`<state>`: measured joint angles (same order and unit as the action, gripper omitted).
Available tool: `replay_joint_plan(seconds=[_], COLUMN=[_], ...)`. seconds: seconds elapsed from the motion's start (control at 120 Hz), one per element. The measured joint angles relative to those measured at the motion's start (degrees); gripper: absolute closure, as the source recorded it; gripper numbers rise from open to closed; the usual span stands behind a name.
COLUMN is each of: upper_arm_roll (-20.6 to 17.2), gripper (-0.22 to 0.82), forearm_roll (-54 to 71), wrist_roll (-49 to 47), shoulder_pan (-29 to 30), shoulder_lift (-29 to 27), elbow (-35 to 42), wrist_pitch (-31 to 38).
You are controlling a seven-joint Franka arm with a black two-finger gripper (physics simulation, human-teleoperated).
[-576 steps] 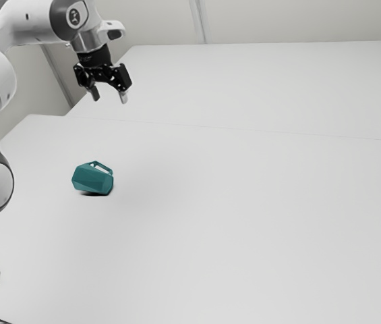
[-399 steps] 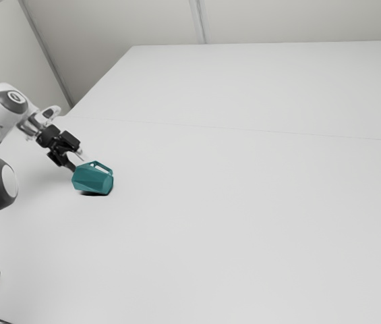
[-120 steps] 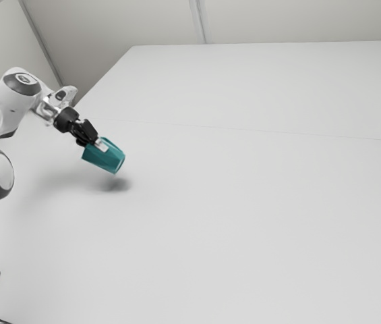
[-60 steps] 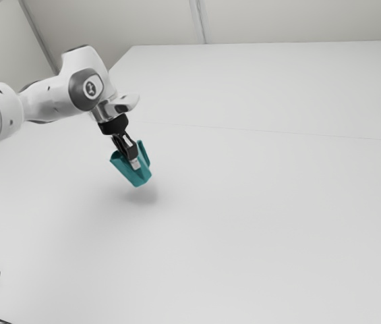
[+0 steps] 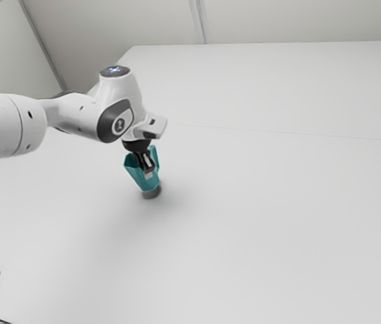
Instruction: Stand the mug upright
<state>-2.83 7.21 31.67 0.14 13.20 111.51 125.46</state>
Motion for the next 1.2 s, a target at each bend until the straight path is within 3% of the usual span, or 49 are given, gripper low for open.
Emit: replay_joint_plan(seconds=[0.4,0.858,1.2], upper_arm_roll=[0.0,-0.1,-0.2], gripper=[0.78,0.39,0.22], forearm_roll=[2.4,2.1,0.9], wrist_roll=[-4.9,-7.7,-8.6], shoulder_pan=[-0.8,-1.0,-1.2], shoulder_lift=[1.9,1.7,-2.1], elbow=[0.5,0.5,-0.7], wrist_pitch=[2.2,2.3,0.8])
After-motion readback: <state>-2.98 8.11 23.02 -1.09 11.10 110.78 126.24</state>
